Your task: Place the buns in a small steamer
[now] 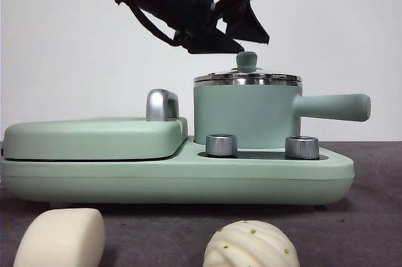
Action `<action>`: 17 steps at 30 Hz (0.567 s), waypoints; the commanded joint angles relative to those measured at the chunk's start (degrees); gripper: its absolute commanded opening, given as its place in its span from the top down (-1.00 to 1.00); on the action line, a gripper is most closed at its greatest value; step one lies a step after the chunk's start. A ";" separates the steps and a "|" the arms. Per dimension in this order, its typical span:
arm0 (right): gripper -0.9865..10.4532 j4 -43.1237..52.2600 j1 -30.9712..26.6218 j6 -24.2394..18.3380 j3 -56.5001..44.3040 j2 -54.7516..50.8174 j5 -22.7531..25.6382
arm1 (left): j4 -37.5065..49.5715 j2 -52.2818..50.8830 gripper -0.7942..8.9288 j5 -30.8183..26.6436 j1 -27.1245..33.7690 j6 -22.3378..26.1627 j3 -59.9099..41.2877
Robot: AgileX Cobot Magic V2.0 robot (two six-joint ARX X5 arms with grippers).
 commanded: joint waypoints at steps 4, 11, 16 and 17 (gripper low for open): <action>0.25 0.63 0.31 0.61 1.03 0.17 0.20 | -2.05 1.92 0.20 -0.11 -0.39 3.10 1.29; 0.25 0.63 0.31 0.61 1.03 0.17 0.20 | -3.65 1.95 0.22 -0.13 -0.39 4.46 1.29; 0.25 0.63 0.31 0.61 1.03 0.17 0.20 | -3.65 1.95 0.64 -0.13 -0.39 4.63 1.29; 0.25 0.61 0.31 0.61 1.03 0.17 0.20 | -3.65 1.95 0.73 -0.13 -0.39 4.63 1.29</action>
